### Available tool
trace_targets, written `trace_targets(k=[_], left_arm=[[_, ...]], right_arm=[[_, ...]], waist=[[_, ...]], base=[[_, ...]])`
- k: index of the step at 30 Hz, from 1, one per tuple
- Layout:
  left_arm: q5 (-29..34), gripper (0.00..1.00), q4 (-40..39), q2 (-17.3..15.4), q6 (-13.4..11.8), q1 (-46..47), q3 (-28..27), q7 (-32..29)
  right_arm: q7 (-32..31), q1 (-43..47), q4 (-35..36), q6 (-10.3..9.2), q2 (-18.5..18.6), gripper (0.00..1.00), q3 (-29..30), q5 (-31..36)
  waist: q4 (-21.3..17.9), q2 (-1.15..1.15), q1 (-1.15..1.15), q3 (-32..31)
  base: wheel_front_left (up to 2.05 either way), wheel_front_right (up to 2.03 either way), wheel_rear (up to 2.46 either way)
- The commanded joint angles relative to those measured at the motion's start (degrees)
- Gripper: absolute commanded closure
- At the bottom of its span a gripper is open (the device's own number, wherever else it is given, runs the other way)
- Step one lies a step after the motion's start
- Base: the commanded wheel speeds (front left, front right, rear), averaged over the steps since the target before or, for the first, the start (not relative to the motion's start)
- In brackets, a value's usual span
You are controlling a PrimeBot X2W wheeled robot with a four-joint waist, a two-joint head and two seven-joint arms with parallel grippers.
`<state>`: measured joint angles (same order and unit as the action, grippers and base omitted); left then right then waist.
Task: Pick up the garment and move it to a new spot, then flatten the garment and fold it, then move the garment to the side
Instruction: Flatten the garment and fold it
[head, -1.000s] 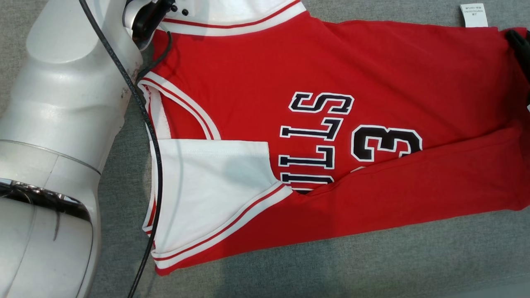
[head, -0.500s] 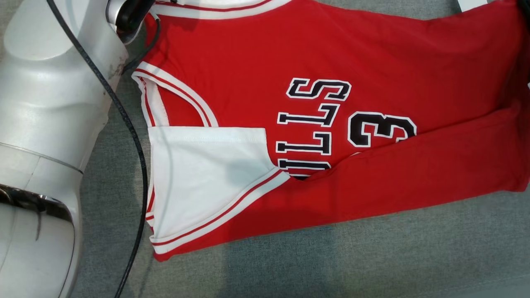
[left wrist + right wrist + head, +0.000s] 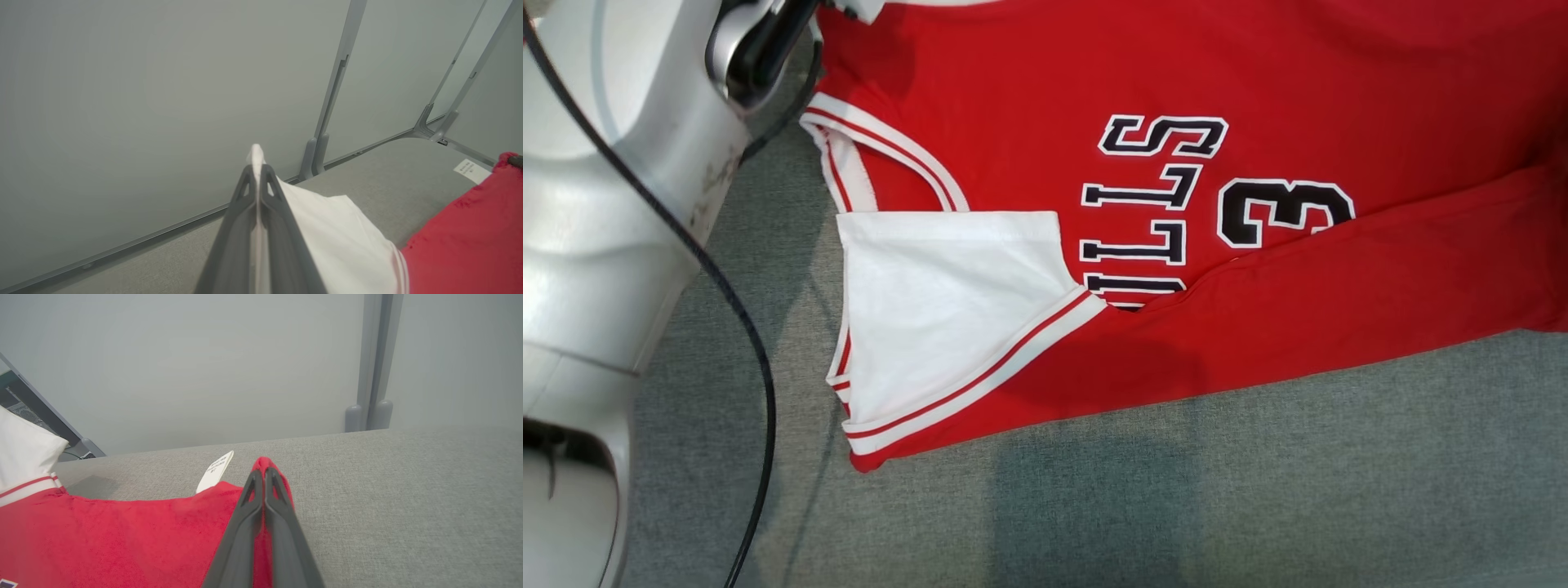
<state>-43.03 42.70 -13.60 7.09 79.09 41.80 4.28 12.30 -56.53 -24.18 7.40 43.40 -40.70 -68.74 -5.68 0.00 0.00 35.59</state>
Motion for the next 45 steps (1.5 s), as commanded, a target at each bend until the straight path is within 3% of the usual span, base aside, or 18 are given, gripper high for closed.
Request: trace_targets(k=[1,6,9,19,27,38,45], left_arm=[[-1.19,1.0,-3.1,-3.14,0.39,-1.14,-1.02,1.01],[-2.78,1.0,-11.04,-6.77,0.29,-7.11,-0.96,2.14],[-3.73,1.0,-16.99,-8.88,-1.0,-11.54,-1.32,2.01],[-7.5,1.0,-41.74,-16.51,-10.05,-28.18,-2.4,-1.69],[-9.28,1.0,-52.94,-20.37,-15.25,-37.5,-2.7,-2.84],[-11.12,1.0,-62.16,-21.62,-19.84,-47.69,-1.72,-1.66],[-11.95,1.0,-61.73,-20.12,-20.52,-51.94,0.66,-0.97]], right_arm=[[1.33,3.9,1.7,0.09,3.02,1.0,-0.37,-1.2],[2.41,8.43,3.86,0.09,5.94,1.0,-0.76,-3.44],[2.61,11.02,4.68,0.09,7.23,1.0,0.14,-4.8],[2.69,18.94,7.57,0.09,8.81,1.0,5.37,-6.24],[2.69,22.96,6.39,0.09,10.33,1.0,6.86,-5.8],[2.69,28.9,5.84,0.09,10.8,1.0,9.52,-6.0],[2.7,32.85,6.63,0.09,10.74,1.0,11.97,-4.98]], waist=[[0.57,0.0,0.0,-0.68],[1.71,0.0,0.0,-2.37],[2.29,0.0,0.0,-3.38],[4.11,0.0,0.0,-5.39],[5.42,0.0,0.0,-5.58],[6.96,0.0,0.0,-6.79],[7.35,0.0,0.0,-7.14]], base=[[0.0,0.0,0.0],[0.0,0.0,0.0],[0.0,0.0,0.0],[0.0,0.0,0.0],[0.0,0.0,0.0],[0.0,0.0,0.0],[0.0,0.0,0.0]])
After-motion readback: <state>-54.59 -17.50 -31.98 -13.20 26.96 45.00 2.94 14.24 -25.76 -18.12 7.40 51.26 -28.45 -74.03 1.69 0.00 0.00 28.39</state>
